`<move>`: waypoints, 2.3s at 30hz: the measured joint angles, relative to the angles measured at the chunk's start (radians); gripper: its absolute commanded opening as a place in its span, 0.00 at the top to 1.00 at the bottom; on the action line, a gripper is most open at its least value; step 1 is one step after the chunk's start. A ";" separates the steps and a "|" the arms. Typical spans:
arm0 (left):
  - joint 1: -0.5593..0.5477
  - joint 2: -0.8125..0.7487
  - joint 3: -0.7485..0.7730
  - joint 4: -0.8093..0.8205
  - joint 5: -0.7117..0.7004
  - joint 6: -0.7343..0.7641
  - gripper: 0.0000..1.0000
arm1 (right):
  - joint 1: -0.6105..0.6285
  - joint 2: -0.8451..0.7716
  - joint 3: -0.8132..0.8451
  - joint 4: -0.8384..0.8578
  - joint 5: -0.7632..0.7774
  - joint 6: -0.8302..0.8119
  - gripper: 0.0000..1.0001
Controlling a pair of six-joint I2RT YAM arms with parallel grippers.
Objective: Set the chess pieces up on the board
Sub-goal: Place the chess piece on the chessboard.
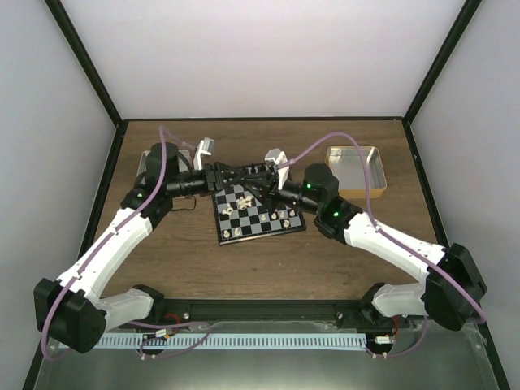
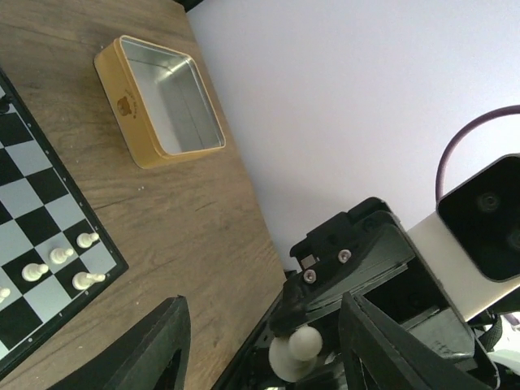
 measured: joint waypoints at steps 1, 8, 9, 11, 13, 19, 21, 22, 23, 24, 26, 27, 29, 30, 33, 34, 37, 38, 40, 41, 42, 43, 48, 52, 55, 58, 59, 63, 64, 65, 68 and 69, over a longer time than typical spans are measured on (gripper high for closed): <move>0.000 0.000 -0.006 0.005 0.006 -0.008 0.50 | 0.000 0.000 -0.004 0.013 -0.002 -0.002 0.92; 0.000 0.000 -0.042 0.055 0.051 -0.069 0.53 | 0.000 0.000 -0.044 0.083 -0.014 -0.028 0.92; 0.000 0.000 -0.048 0.068 0.059 -0.080 0.53 | 0.000 0.000 -0.048 0.090 -0.014 -0.034 0.92; 0.000 0.000 -0.057 0.093 0.072 -0.103 0.55 | 0.000 0.000 -0.053 0.107 -0.016 -0.045 0.92; 0.000 -0.002 -0.064 0.109 0.079 -0.120 0.57 | 0.000 0.000 -0.059 0.117 -0.017 -0.057 0.93; 0.000 -0.002 -0.073 0.126 0.084 -0.122 0.67 | 0.000 0.016 -0.060 0.117 -0.016 -0.097 0.93; 0.000 -0.002 -0.073 0.122 0.083 -0.112 0.69 | 0.000 0.019 -0.060 0.110 -0.016 -0.108 0.95; 0.000 -0.002 -0.072 0.119 0.083 -0.107 0.70 | 0.000 0.020 -0.060 0.107 -0.013 -0.114 0.95; 0.000 -0.002 -0.072 0.115 0.083 -0.103 0.70 | 0.000 0.021 -0.060 0.104 -0.012 -0.117 0.95; 0.000 -0.002 -0.068 0.105 0.083 -0.093 0.70 | 0.000 0.021 -0.060 0.101 -0.011 -0.120 0.95; 0.000 -0.002 -0.055 0.084 0.084 -0.072 0.71 | 0.000 0.022 -0.060 0.097 -0.009 -0.124 0.95; 0.000 -0.002 -0.048 0.077 0.084 -0.064 0.71 | 0.000 0.022 -0.060 0.097 -0.010 -0.125 0.95; 0.000 -0.002 -0.040 0.062 0.084 -0.047 0.73 | 0.000 0.022 -0.060 0.101 -0.010 -0.126 0.95; 0.000 -0.002 -0.039 0.054 0.084 -0.038 0.74 | 0.000 0.023 -0.060 0.101 -0.009 -0.126 0.95; 0.000 0.002 -0.038 0.032 0.086 -0.018 0.76 | 0.000 0.026 -0.060 0.098 -0.009 -0.126 0.95; 0.000 0.004 -0.037 0.026 0.085 -0.012 0.79 | 0.000 0.027 -0.060 0.096 -0.009 -0.126 0.95; 0.001 0.007 -0.036 0.011 0.085 0.003 0.86 | 0.000 0.029 -0.060 0.091 -0.009 -0.126 0.95; 0.002 0.008 -0.035 0.006 0.084 0.012 0.88 | 0.000 0.030 -0.060 0.090 -0.009 -0.128 0.95; 0.003 0.011 -0.033 0.001 0.082 0.018 0.94 | 0.000 0.032 -0.060 0.087 -0.009 -0.130 0.94; 0.004 0.013 -0.032 -0.001 0.080 0.021 0.96 | 0.000 0.033 -0.060 0.085 -0.009 -0.132 0.91; 0.005 0.014 -0.032 -0.005 0.078 0.025 0.96 | 0.000 0.034 -0.060 0.084 -0.009 -0.132 0.88; 0.005 0.015 -0.031 -0.009 0.074 0.030 0.96 | 0.000 0.035 -0.060 0.081 -0.009 -0.132 0.85; 0.006 0.017 -0.030 -0.027 0.053 0.050 0.96 | 0.000 0.042 -0.053 0.058 -0.004 -0.122 0.56; 0.005 0.017 -0.024 -0.066 -0.016 0.103 0.96 | 0.000 0.044 -0.042 0.019 0.013 -0.088 0.39; 0.005 0.017 -0.011 -0.120 -0.121 0.158 0.96 | 0.000 0.038 -0.044 -0.001 0.039 -0.056 0.36; 0.005 0.017 0.005 -0.188 -0.253 0.215 0.96 | 0.000 -0.002 -0.058 -0.037 0.091 -0.012 0.35; 0.005 0.016 0.006 -0.202 -0.284 0.228 0.96 | 0.000 -0.019 -0.061 -0.052 0.114 0.004 0.35; 0.001 0.016 0.004 -0.244 -0.382 0.270 0.96 | 0.000 -0.089 -0.061 -0.130 0.268 0.103 0.35; -0.003 0.015 0.002 -0.246 -0.399 0.275 0.96 | 0.000 -0.096 -0.061 -0.147 0.303 0.126 0.35; -0.012 0.015 -0.003 -0.246 -0.423 0.281 0.96 | 0.000 -0.101 -0.060 -0.173 0.355 0.158 0.35; -0.053 0.015 -0.023 -0.240 -0.481 0.290 0.96 | -0.005 -0.098 -0.060 -0.281 0.503 0.266 0.35; -0.075 0.015 -0.032 -0.233 -0.503 0.294 0.96 | -0.008 -0.097 -0.060 -0.314 0.537 0.298 0.35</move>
